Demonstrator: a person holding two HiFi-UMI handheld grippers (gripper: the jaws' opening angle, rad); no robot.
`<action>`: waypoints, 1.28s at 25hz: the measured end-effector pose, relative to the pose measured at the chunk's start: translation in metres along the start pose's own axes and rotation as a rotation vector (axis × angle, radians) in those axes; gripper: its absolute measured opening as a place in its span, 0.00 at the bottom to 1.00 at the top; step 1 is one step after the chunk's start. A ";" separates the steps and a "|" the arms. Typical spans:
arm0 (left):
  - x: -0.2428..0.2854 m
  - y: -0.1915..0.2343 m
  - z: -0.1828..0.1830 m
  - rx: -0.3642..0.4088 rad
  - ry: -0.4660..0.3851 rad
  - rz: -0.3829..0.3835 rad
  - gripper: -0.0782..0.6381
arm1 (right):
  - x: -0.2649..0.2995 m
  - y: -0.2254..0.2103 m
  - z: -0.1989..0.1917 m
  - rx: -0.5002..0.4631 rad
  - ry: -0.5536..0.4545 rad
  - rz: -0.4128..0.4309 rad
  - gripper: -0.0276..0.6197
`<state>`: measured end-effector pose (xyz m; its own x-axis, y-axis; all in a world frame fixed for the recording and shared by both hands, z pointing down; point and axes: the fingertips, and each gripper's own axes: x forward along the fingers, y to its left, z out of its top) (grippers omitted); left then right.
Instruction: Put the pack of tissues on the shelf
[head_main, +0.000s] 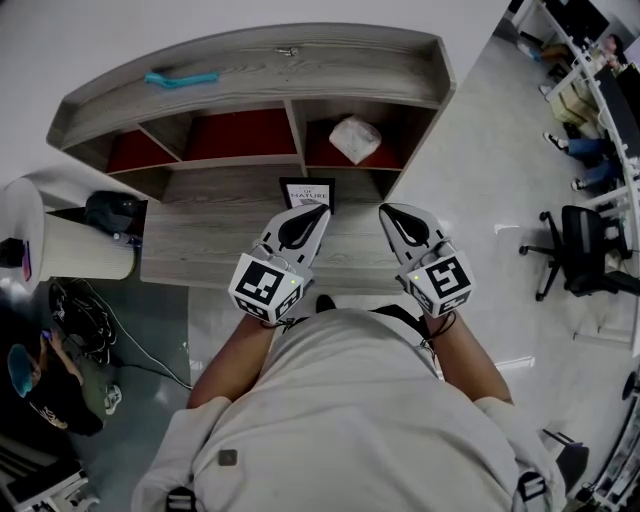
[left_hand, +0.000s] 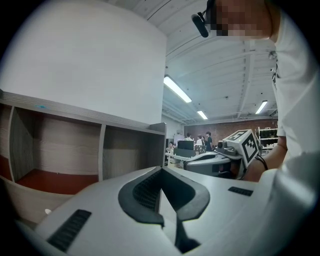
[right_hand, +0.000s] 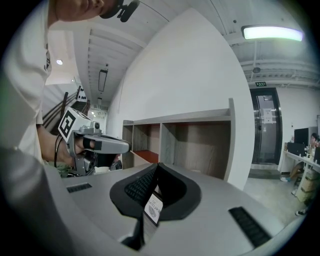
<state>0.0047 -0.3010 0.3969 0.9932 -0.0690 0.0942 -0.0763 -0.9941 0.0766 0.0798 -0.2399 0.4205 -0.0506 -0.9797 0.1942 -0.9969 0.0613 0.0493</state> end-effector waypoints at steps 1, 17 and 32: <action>0.004 -0.004 0.001 0.001 0.001 0.005 0.13 | -0.003 -0.006 0.000 0.000 -0.002 0.005 0.07; 0.075 -0.114 -0.005 -0.056 -0.017 0.151 0.13 | -0.096 -0.072 -0.026 -0.023 -0.021 0.207 0.07; 0.041 -0.188 -0.021 -0.060 0.014 0.296 0.13 | -0.166 -0.052 -0.052 -0.020 -0.016 0.359 0.07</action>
<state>0.0574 -0.1151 0.4077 0.9256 -0.3536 0.1348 -0.3679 -0.9243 0.1020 0.1432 -0.0706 0.4366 -0.3984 -0.8980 0.1867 -0.9141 0.4054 -0.0003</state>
